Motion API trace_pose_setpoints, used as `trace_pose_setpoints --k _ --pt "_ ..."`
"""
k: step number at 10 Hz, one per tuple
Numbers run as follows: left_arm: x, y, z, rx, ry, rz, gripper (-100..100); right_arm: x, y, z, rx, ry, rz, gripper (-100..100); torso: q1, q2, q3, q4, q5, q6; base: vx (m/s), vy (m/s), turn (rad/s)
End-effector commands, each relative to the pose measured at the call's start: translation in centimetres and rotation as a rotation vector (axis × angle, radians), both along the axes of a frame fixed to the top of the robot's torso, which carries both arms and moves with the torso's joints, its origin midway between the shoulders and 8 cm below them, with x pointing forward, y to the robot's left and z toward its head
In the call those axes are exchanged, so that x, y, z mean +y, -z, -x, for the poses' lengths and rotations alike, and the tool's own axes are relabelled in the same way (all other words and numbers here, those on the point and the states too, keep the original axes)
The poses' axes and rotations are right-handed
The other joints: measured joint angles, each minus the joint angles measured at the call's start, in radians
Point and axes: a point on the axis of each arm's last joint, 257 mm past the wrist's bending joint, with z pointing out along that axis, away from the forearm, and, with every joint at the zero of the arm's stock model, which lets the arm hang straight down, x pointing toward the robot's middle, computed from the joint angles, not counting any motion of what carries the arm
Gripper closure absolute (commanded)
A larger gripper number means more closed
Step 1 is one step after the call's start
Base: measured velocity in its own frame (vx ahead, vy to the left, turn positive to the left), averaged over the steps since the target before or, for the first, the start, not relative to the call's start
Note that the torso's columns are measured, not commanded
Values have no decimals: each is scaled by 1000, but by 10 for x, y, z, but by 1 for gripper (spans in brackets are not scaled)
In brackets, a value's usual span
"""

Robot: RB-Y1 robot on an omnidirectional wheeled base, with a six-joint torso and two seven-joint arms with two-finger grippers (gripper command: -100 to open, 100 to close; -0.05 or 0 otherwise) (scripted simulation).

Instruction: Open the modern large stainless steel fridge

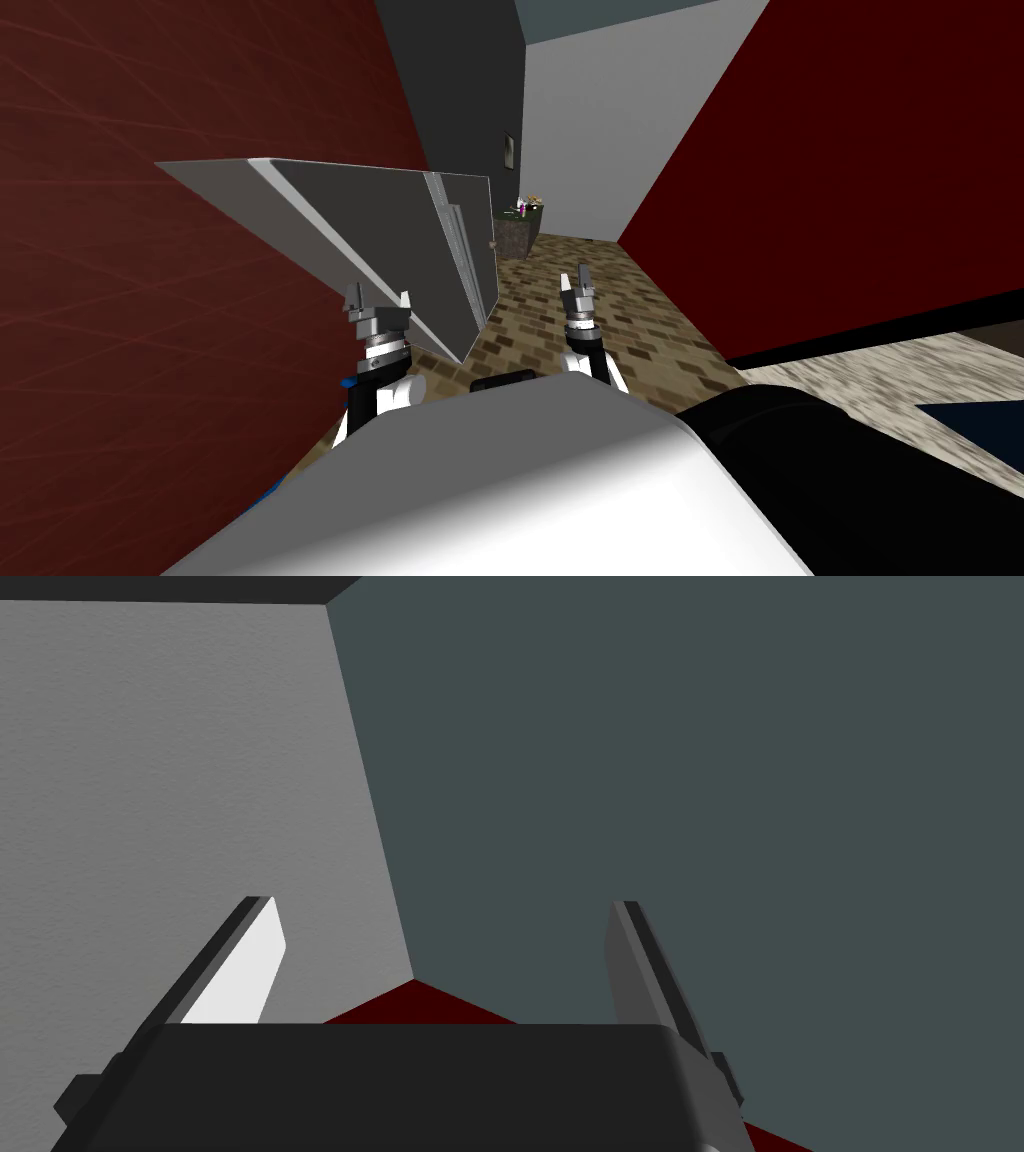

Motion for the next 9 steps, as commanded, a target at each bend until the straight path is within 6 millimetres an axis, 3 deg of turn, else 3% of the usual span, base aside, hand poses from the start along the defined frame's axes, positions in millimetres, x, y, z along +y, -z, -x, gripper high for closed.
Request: trace_pose_setpoints --k 1,9 --pt "0 0 0 0 0 0 0 0 0 0 0 0 0 0 0 40 -82 41 0 0 0 0 0" --pt "0 0 0 0 0 0 0 0 0 0 0 0 0 0 0 618 -1234 617 0 0 0 0 0"
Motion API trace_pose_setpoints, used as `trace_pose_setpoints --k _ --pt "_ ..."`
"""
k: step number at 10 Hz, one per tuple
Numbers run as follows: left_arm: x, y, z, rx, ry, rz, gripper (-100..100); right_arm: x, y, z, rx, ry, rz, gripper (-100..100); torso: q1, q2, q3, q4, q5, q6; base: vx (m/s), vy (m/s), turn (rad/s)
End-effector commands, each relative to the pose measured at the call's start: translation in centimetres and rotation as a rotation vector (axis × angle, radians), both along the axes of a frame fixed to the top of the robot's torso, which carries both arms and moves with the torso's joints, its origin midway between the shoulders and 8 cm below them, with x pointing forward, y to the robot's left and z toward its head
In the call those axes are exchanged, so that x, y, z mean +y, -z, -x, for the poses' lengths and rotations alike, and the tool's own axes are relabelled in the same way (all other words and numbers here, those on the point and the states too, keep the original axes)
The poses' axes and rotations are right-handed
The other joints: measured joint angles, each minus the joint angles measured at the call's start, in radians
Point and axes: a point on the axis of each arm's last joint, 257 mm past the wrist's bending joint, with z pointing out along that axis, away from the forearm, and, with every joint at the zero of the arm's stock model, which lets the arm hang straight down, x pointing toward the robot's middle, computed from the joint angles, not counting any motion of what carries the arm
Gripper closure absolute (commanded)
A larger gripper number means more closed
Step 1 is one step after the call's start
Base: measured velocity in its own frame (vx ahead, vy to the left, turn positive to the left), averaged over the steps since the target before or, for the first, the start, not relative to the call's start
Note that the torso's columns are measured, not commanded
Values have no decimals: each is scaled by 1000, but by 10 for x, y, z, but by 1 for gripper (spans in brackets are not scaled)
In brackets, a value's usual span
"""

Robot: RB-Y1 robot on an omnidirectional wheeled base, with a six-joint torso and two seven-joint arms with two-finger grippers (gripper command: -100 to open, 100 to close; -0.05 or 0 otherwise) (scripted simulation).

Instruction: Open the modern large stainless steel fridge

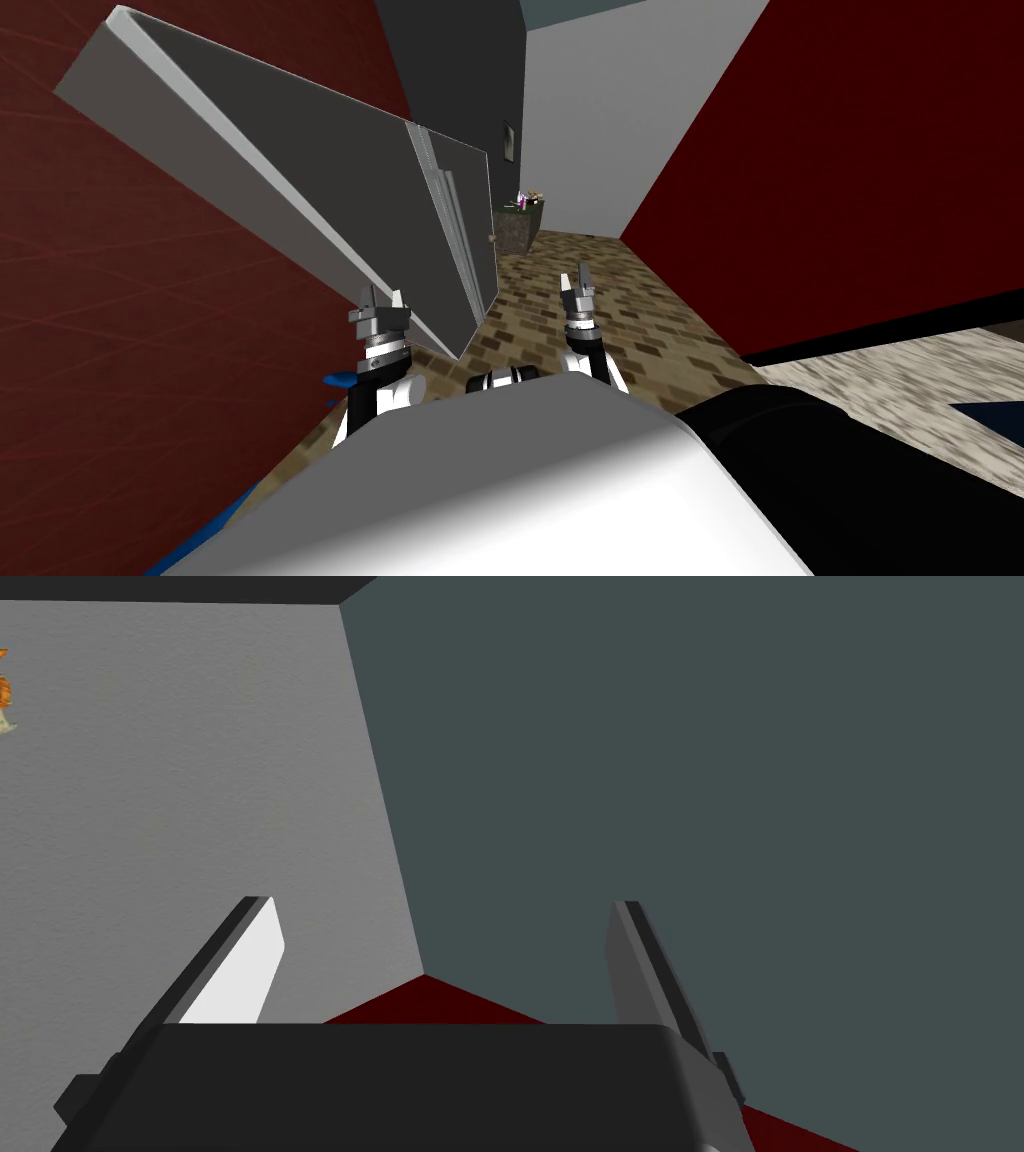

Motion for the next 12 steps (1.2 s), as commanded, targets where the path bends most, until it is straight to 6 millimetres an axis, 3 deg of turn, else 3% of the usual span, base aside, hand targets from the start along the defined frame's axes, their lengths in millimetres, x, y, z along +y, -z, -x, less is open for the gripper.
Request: trace_pose_setpoints --k 1,3,12 --pt "-9 -2 -11 12 45 -14 -100 0 0 0 0 0 0 0 0 74 -148 74 0 0 35 -21 65" --pt "-19 -5 -27 27 98 -10 -100 0 0 0 1 0 0 0 -2 114 -238 116 -1 0 59 -57 86" --pt "-62 -27 -83 77 271 60 -100 0 0 0 1 0 0 0 0 120 -242 121 0 0 58 -57 76"
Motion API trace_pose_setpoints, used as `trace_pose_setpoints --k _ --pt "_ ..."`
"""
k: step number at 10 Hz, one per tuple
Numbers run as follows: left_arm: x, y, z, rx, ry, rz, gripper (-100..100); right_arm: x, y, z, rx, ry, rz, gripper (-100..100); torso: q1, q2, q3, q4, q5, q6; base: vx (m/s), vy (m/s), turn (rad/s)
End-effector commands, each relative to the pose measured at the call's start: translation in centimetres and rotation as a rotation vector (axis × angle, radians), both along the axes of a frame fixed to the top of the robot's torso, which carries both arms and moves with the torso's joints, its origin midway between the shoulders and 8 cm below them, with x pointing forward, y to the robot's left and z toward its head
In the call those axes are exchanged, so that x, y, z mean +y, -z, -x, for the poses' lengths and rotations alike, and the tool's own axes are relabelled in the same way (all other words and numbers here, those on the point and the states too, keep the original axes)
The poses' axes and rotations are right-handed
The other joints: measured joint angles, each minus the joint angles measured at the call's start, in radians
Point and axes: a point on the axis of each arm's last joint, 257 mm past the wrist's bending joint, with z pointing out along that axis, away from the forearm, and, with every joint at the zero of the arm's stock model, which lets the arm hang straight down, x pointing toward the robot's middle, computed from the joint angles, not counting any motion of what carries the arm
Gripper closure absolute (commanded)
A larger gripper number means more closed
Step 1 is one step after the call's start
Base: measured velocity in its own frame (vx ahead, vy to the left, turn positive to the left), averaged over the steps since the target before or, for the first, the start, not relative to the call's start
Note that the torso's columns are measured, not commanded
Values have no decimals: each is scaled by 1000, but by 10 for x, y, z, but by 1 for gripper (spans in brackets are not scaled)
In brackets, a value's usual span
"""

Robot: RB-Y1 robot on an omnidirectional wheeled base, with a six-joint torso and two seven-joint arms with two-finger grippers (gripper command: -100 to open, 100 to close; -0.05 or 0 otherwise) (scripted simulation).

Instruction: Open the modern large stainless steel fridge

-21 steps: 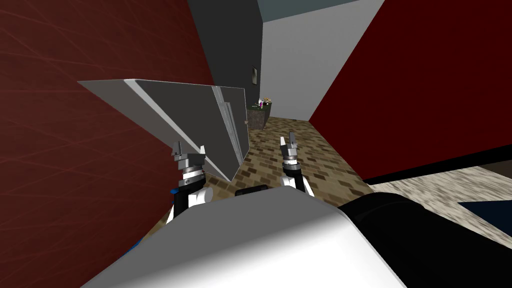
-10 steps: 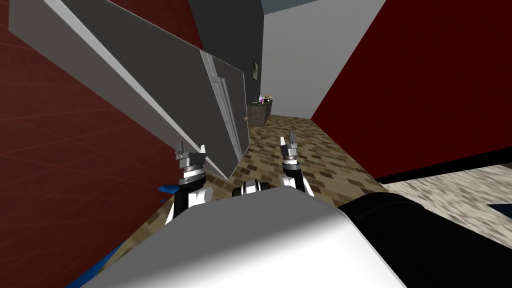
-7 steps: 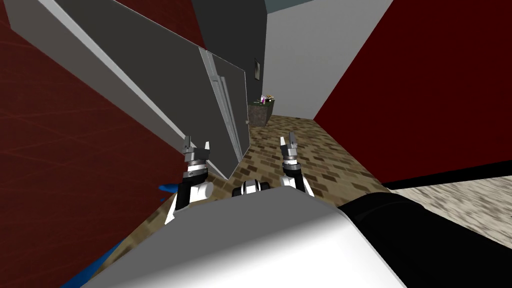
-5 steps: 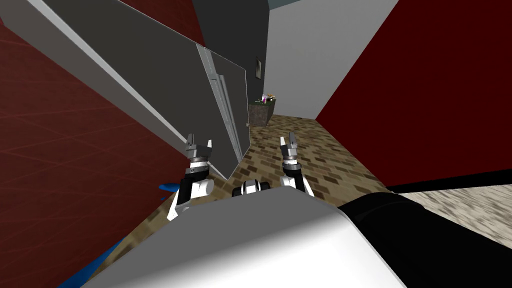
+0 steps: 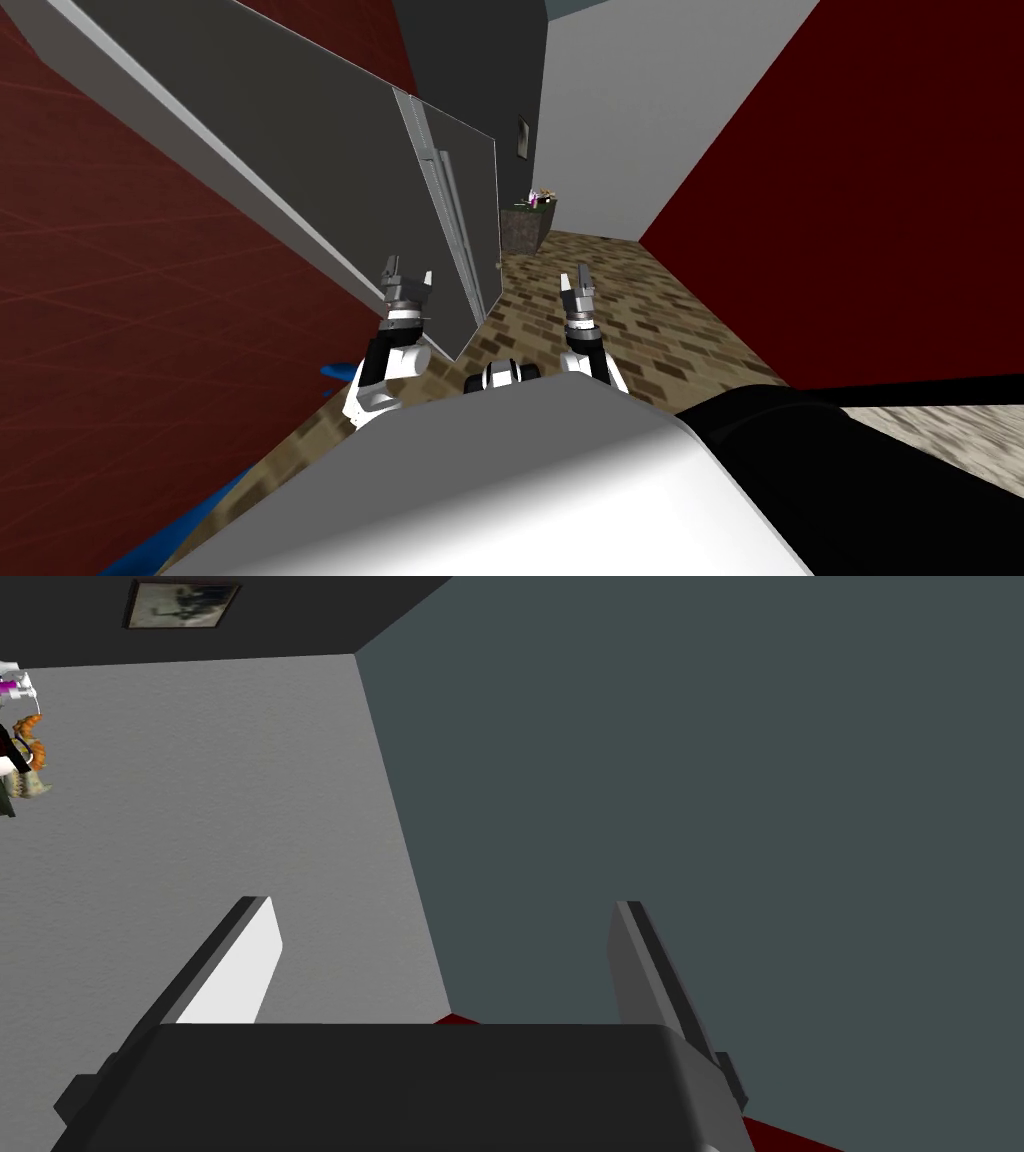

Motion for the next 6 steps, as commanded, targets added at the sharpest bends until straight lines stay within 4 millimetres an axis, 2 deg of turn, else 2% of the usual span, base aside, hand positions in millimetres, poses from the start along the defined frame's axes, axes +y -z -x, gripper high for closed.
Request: trace_pose_setpoints --k 1,6 --pt "-16 -6 -17 24 55 32 -100 0 0 0 0 0 0 0 0 0 0 0 0 0 66 -63 110" --pt "-42 -25 -43 63 137 71 -100 0 0 0 0 0 0 0 0 0 0 0 0 0 64 -64 87"
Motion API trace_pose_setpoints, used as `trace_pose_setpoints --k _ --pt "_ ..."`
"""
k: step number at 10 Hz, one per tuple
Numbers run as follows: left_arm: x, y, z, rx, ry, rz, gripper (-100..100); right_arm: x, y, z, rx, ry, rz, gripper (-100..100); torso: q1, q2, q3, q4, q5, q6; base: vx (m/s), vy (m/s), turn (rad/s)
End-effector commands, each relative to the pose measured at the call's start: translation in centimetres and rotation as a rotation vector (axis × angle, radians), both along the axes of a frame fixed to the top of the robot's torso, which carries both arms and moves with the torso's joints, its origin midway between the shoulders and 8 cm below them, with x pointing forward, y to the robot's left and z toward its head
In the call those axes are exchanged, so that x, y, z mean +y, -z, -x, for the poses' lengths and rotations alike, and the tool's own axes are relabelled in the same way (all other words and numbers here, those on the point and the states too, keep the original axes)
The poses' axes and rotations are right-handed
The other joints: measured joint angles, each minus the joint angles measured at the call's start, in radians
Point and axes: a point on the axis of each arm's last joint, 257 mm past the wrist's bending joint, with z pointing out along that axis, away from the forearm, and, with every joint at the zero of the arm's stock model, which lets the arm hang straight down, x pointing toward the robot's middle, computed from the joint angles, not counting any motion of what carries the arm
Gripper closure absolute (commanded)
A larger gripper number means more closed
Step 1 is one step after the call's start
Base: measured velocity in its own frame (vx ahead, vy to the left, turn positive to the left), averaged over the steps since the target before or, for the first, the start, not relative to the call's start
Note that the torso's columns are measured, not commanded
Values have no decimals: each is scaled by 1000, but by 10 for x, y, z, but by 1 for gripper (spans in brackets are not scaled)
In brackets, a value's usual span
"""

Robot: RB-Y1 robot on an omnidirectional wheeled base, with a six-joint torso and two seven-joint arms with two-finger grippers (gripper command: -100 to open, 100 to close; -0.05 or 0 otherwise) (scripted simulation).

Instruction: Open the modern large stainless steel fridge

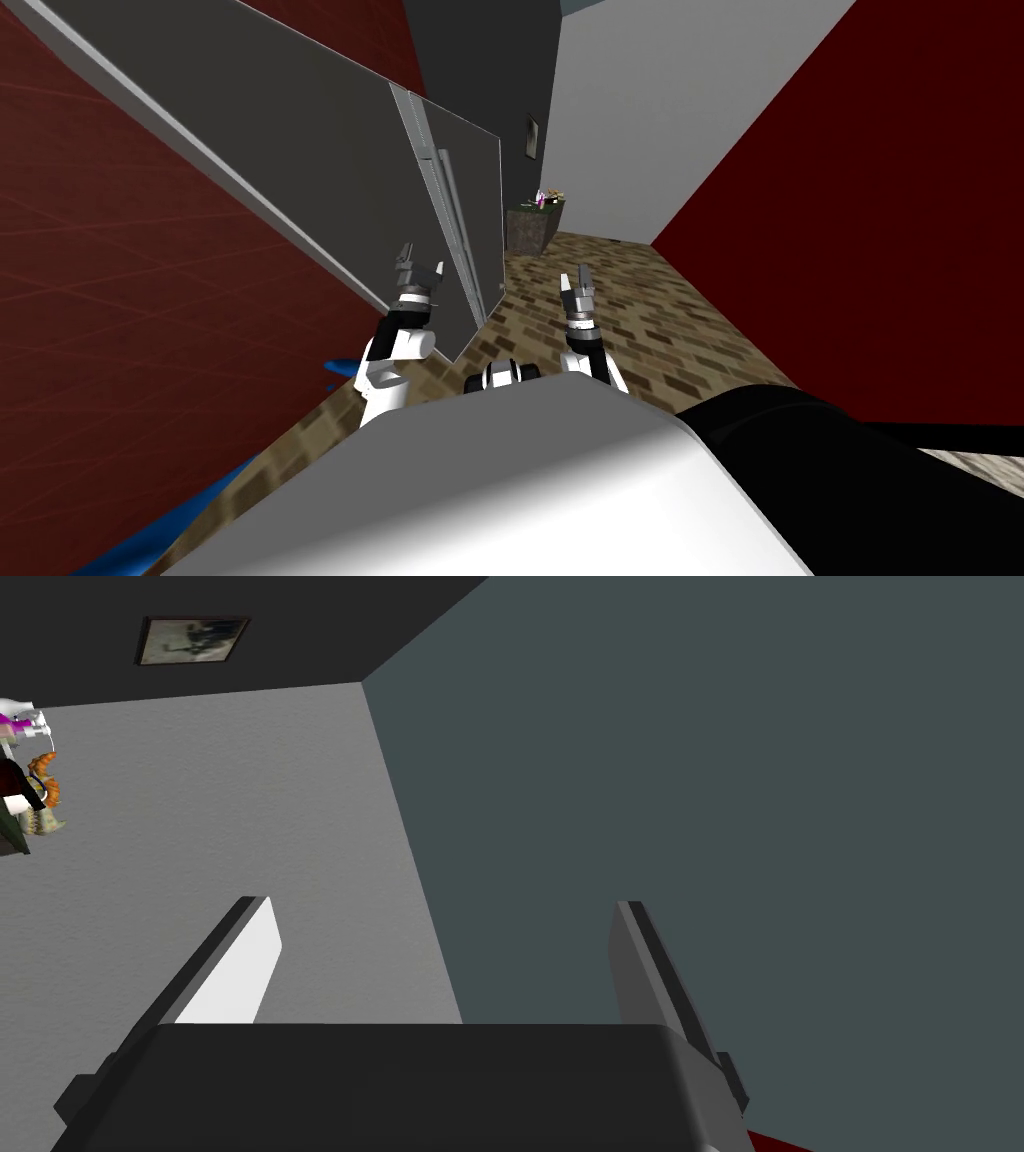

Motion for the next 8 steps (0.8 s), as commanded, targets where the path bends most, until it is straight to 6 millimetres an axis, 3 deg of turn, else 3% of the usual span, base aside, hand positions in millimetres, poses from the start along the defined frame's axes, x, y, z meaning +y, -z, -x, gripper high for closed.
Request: trace_pose_setpoints --k 1,8 --pt "-12 -11 -11 12 28 9 -100 0 0 0 0 0 0 0 0 0 0 0 0 1 26 -35 -18" --pt "-53 -39 -43 81 139 59 -100 0 0 0 0 0 0 0 -2 -1 -1 0 -1 0 51 -62 92"
